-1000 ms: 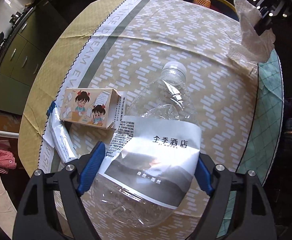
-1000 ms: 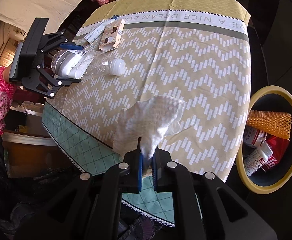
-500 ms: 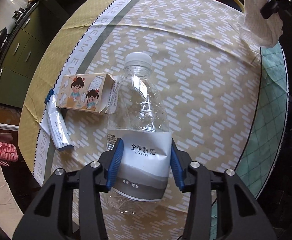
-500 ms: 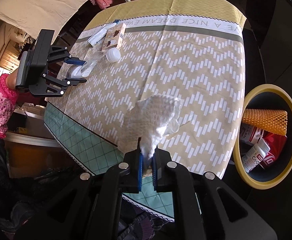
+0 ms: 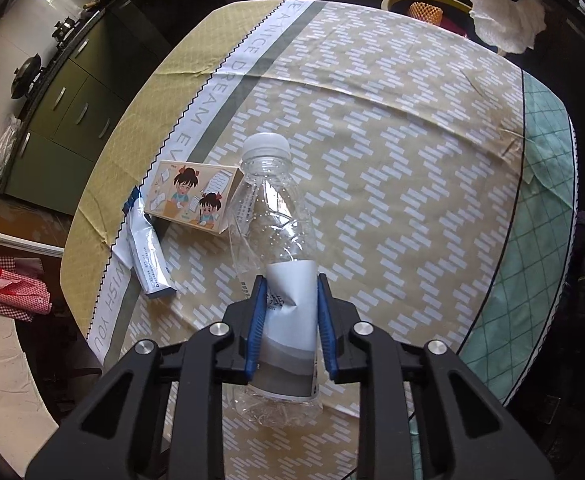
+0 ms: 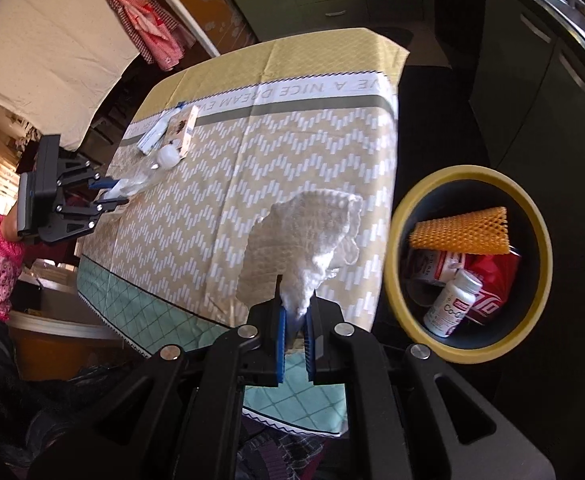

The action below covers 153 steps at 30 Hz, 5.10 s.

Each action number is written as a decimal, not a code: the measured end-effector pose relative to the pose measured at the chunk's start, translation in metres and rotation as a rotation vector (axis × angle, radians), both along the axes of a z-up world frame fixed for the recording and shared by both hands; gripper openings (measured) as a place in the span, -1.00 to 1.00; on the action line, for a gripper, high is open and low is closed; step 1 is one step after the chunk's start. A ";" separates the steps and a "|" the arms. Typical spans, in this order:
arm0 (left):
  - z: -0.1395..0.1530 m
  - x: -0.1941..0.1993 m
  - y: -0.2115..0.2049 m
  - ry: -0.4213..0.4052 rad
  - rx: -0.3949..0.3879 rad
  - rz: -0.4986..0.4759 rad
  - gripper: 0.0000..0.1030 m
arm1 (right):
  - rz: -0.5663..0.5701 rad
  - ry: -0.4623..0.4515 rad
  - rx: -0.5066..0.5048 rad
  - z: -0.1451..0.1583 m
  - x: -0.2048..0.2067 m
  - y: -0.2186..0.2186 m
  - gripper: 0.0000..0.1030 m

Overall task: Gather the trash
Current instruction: 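Release the water bottle over the bin with the left gripper while the right gripper drops the tissue in, then move both open grippers back over the table toward the remaining items, then grasp the cartoon-printed box with the right gripper while the left gripper grasps the white-and-blue packet, then drop the cartoon box into the bin with the right gripper while the left gripper carries the packet over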

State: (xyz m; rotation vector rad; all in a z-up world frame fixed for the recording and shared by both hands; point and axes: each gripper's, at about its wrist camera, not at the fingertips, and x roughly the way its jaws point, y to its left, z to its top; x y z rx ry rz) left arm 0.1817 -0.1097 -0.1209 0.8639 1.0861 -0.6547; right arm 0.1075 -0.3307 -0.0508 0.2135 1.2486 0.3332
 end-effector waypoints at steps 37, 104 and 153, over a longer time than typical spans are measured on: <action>0.016 -0.010 -0.368 0.128 -0.143 -0.425 -0.53 | -0.627 -0.128 0.049 -0.052 -0.178 -0.216 -0.01; 0.046 0.126 0.140 -0.039 -0.224 0.690 0.47 | 0.242 0.031 -0.243 -0.048 0.168 0.260 0.11; 0.071 0.021 -0.150 0.169 -0.306 0.083 -0.69 | -0.454 0.120 -0.085 -0.103 -0.015 -0.150 0.13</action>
